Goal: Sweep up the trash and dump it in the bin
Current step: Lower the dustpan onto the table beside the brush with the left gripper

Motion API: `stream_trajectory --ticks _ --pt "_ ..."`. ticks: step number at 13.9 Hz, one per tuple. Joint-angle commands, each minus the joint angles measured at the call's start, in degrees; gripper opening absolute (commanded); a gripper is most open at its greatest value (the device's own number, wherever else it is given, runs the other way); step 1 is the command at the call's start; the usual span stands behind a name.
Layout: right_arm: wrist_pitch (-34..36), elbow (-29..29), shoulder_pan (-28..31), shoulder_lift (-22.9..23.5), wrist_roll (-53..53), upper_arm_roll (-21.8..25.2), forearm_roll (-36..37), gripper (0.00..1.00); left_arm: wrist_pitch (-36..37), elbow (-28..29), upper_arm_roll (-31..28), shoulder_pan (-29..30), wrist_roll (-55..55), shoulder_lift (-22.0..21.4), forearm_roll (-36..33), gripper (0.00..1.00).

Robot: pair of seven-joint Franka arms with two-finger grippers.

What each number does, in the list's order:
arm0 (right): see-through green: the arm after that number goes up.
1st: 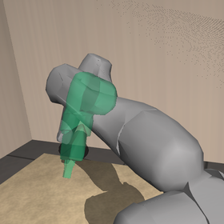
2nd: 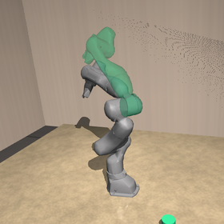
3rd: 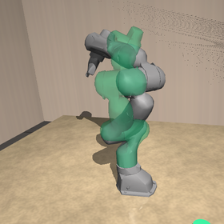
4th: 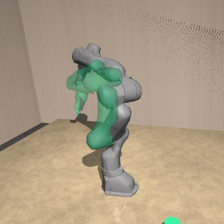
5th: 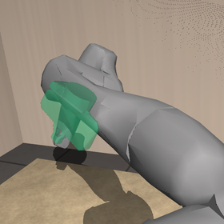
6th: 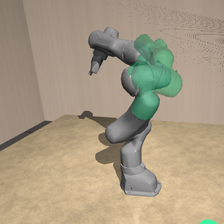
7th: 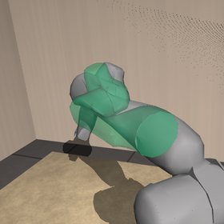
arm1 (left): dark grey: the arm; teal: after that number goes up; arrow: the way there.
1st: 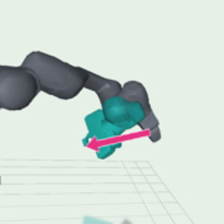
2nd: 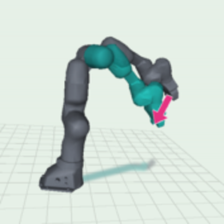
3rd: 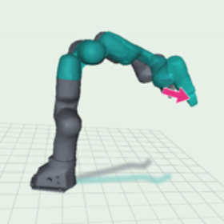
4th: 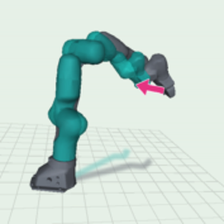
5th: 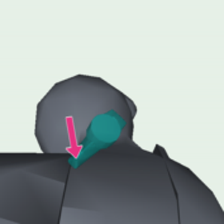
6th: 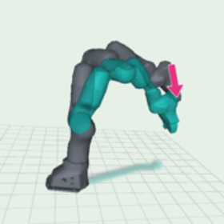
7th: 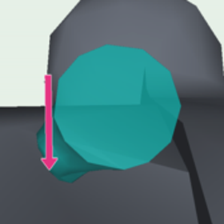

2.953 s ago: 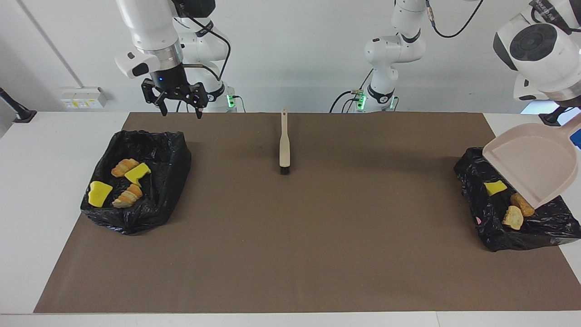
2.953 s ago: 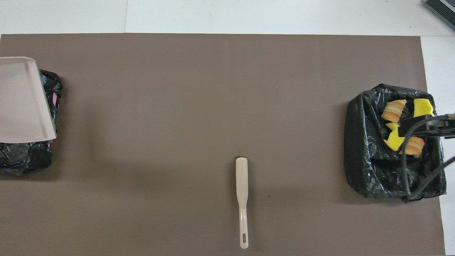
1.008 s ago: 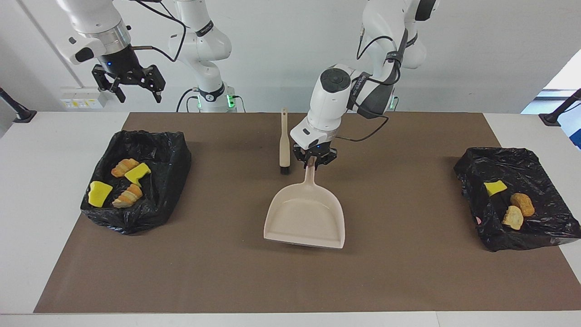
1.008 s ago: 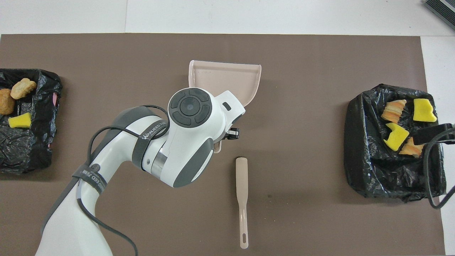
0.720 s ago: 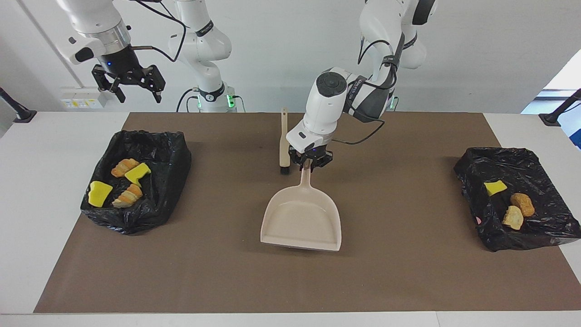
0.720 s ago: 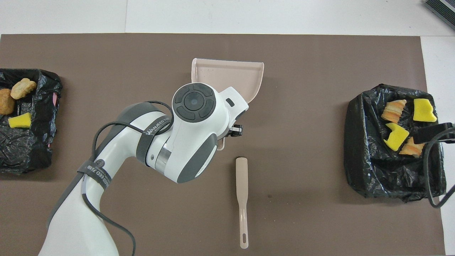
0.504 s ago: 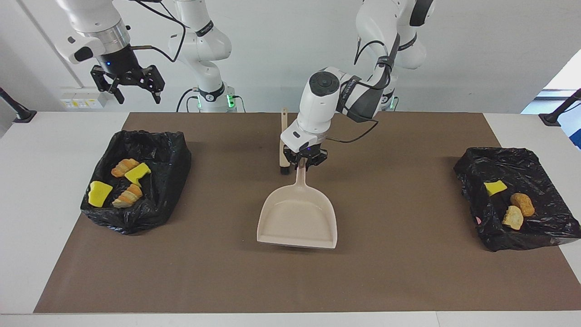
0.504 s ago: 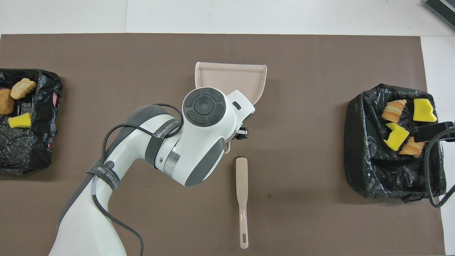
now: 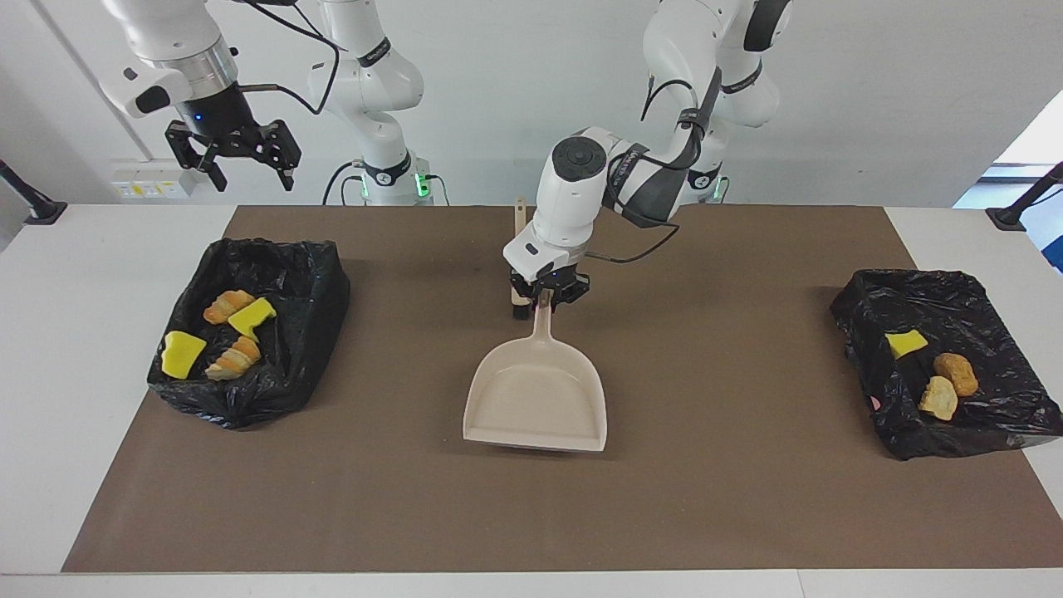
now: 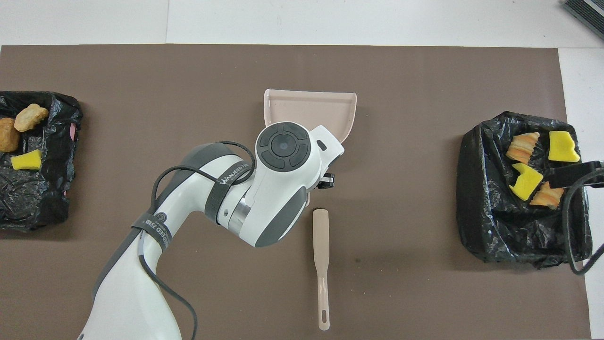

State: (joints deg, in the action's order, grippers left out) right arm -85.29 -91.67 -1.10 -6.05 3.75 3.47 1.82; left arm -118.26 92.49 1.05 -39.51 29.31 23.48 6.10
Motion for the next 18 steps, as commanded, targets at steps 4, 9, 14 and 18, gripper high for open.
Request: stream_trajectory --ticks 4,9,14,18 --pt "-2.52 -1.40 0.75 -0.45 1.78 -0.22 -0.07 1.00 -2.85 1.19 -0.96 -1.01 0.93 0.87 -0.30 0.00" --pt "-3.04 -1.49 0.75 -0.10 1.52 -0.22 -0.07 1.00 -4.17 2.87 -0.96 -0.40 0.58 0.69 -0.30 0.13" --pt "-3.40 -1.84 0.66 -0.10 1.61 -0.22 -0.07 1.00 -5.06 2.87 -1.66 0.40 0.58 -0.88 -0.30 1.00" --pt "-2.79 -1.67 0.66 -0.01 1.87 -0.22 -0.07 1.00 -0.05 2.25 -1.66 6.37 0.14 -4.05 0.23 1.00"
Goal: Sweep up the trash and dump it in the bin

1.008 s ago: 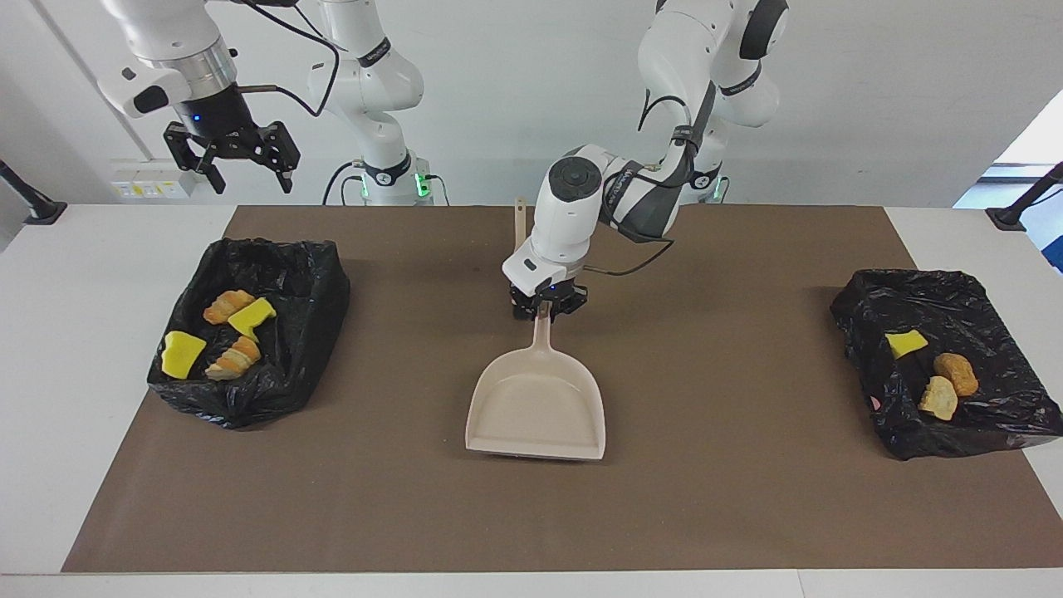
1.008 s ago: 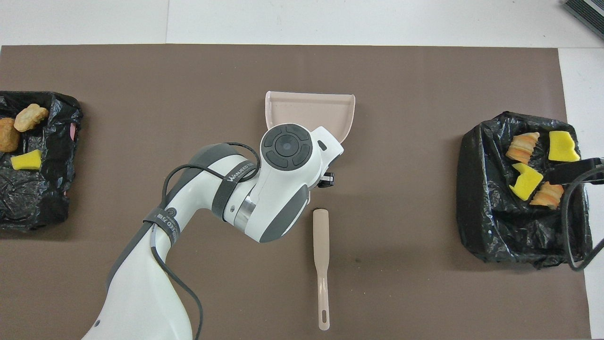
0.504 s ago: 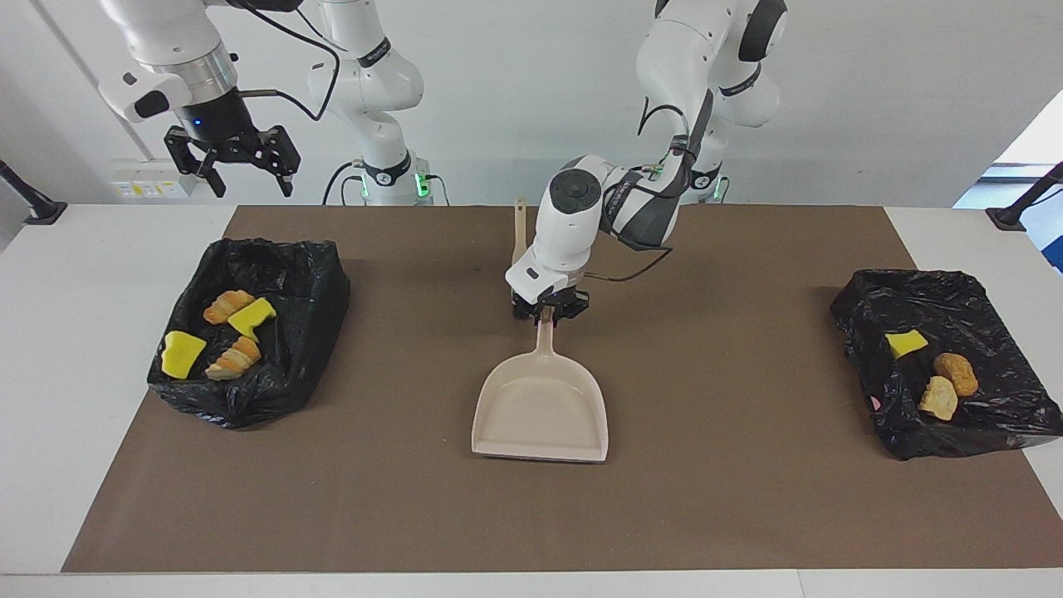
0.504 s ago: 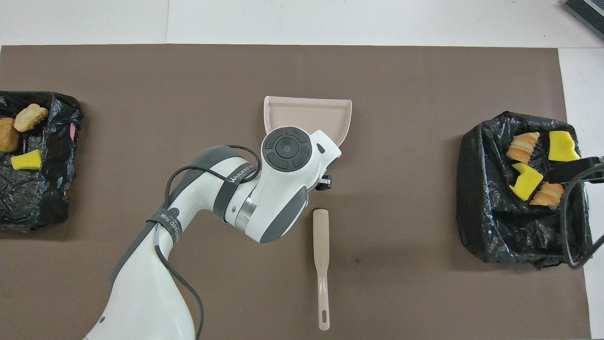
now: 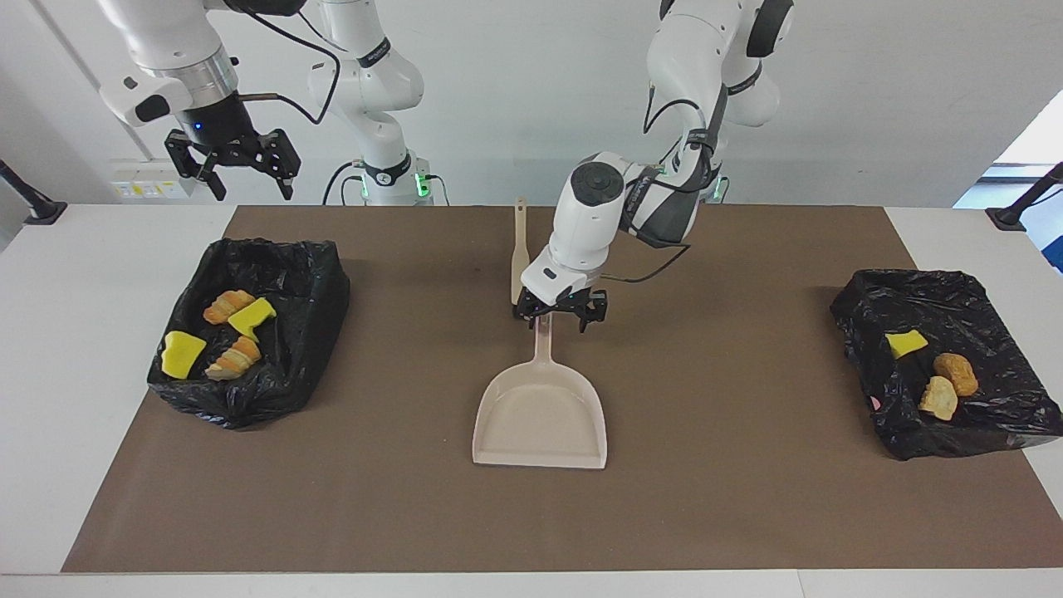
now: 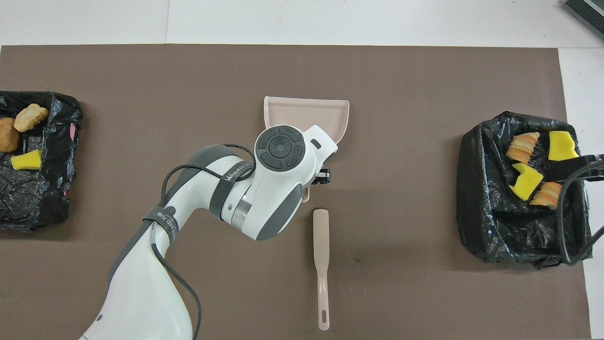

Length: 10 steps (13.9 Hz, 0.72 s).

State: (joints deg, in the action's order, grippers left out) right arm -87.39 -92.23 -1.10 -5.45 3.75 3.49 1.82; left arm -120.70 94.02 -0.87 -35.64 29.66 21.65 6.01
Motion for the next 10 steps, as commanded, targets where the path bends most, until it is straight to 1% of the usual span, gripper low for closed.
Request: stream_trajectory --ticks 1,3,5,8,10 --pt "-0.24 -1.02 0.66 -0.70 1.87 -0.24 -0.07 1.00 2.31 0.73 0.25 3.98 0.22 -2.23 0.41 1.00" --pt "-0.06 -0.58 0.57 -0.70 1.69 -0.32 0.11 1.00 2.48 0.12 0.17 6.45 -0.39 -2.31 -0.12 1.00" --pt "0.81 -0.32 0.57 -0.70 2.04 -0.41 0.20 1.00 2.84 -0.24 -0.10 10.40 -1.53 -3.80 -0.30 1.00" --pt "3.01 -0.06 0.57 -0.96 2.31 -0.41 -0.07 1.00 6.78 -1.99 -0.10 16.20 -10.47 -4.86 -0.30 1.00" --pt "2.84 -0.06 0.48 -0.97 2.22 -0.41 -0.07 1.00 10.47 -3.14 -0.18 20.24 -17.41 -6.17 -0.30 1.00"
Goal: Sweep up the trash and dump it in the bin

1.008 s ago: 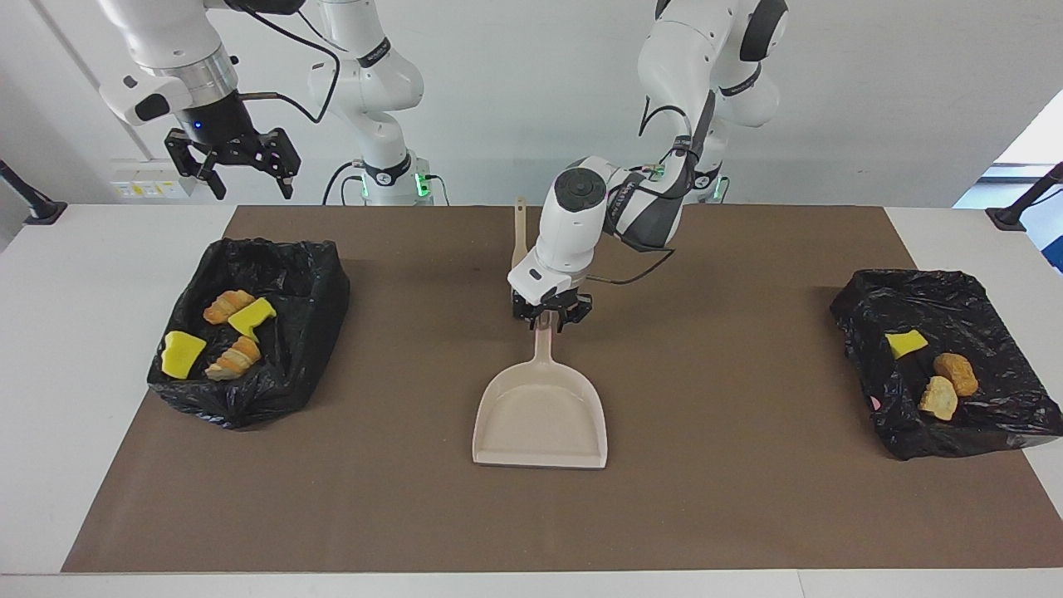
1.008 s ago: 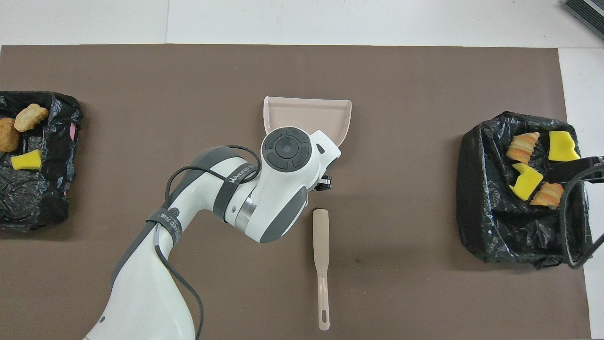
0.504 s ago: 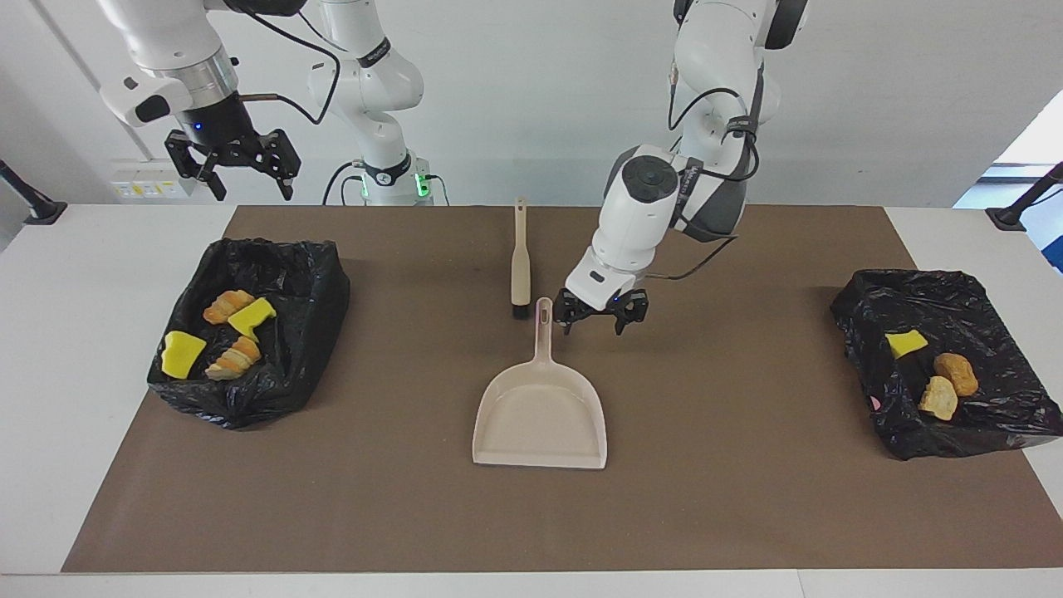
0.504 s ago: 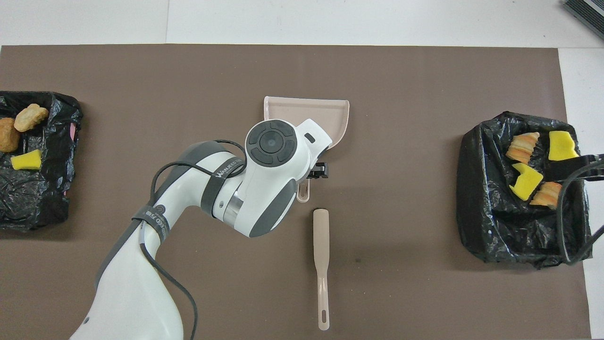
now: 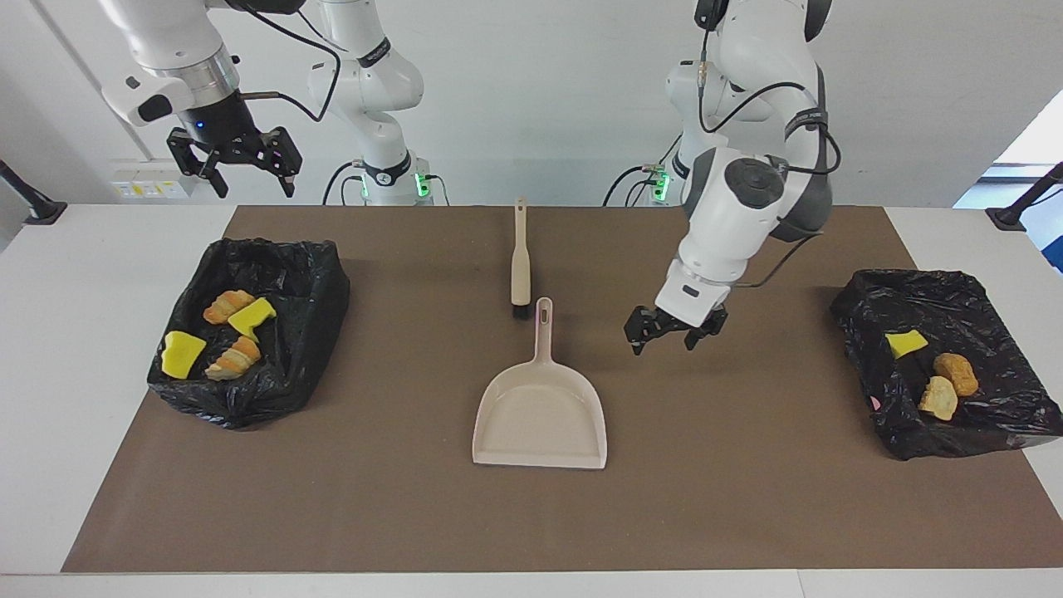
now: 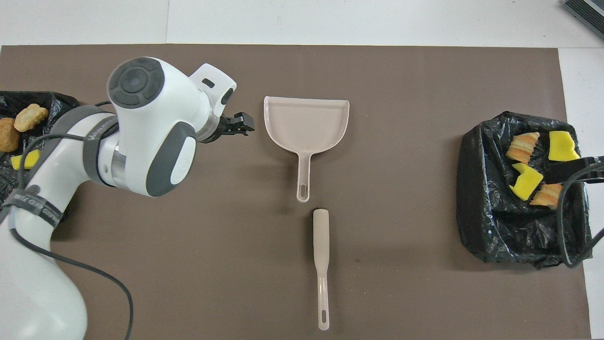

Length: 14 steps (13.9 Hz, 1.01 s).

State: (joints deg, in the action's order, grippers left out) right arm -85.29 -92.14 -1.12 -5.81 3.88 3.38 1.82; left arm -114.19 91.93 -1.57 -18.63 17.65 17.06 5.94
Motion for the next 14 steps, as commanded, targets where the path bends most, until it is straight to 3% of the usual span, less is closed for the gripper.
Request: stream_trajectory --ticks 1,8,14 --pt "0.57 -0.15 0.51 -0.61 2.10 -0.31 -0.07 1.00 5.37 -1.05 0.43 5.25 -8.74 -2.64 -0.23 1.00" --pt "1.00 -0.50 0.42 -0.96 2.19 -0.31 -0.15 1.00 15.65 -2.10 0.43 15.54 -26.85 -8.44 -0.31 1.00" --pt "0.92 -0.50 0.51 -0.96 2.19 -0.31 -0.07 1.00 21.27 -1.75 0.08 16.69 -26.79 -13.89 -0.31 1.00"
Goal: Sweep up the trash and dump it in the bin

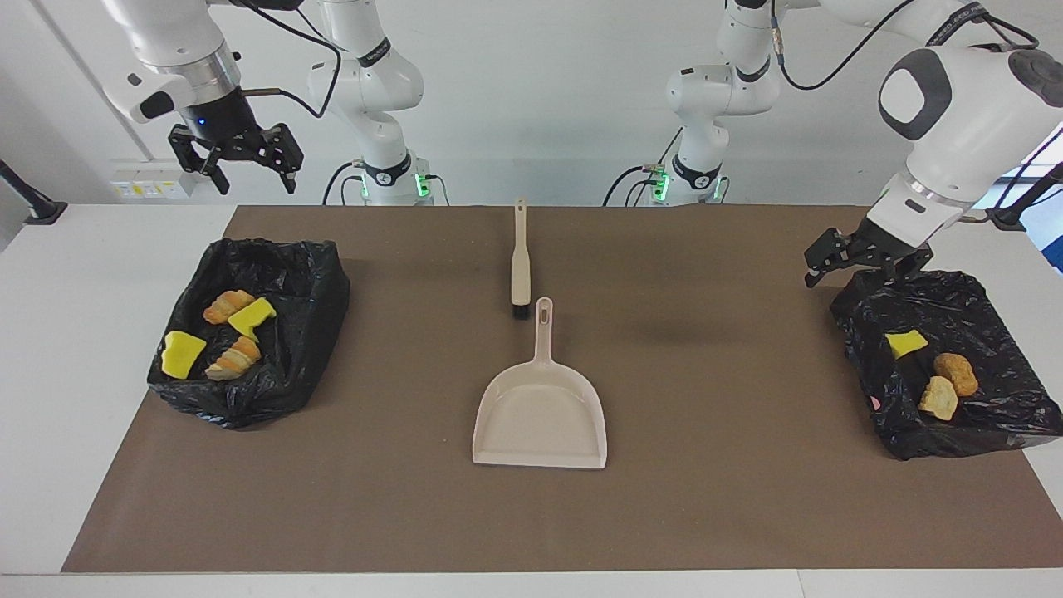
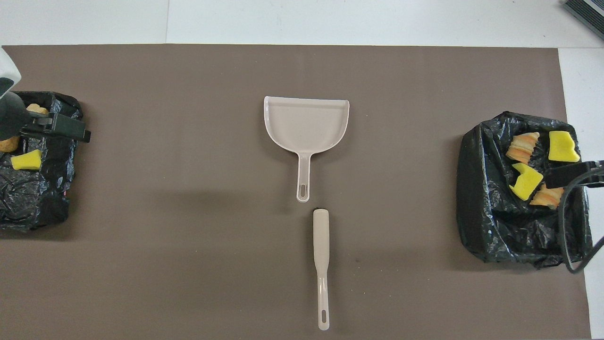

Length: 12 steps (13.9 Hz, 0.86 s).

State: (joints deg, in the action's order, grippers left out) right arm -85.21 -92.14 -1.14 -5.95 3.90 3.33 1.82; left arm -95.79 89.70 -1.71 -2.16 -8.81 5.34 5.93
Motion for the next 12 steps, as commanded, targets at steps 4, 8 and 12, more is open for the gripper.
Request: stream_trajectory --ticks 4,8,12 --pt "0.92 -0.67 0.53 -0.91 2.17 -0.17 -0.15 1.00 6.23 1.00 0.31 0.13 -0.42 -4.63 -1.54 1.00" --pt "0.92 -0.67 0.61 -0.91 2.25 -0.17 -0.07 1.00 6.23 1.00 0.31 0.22 -0.25 -4.81 -1.54 1.00" --pt "0.92 -0.67 0.70 -0.91 2.25 -0.17 -0.15 1.00 10.43 -1.89 0.39 -0.22 -0.86 -4.29 -6.72 1.00"
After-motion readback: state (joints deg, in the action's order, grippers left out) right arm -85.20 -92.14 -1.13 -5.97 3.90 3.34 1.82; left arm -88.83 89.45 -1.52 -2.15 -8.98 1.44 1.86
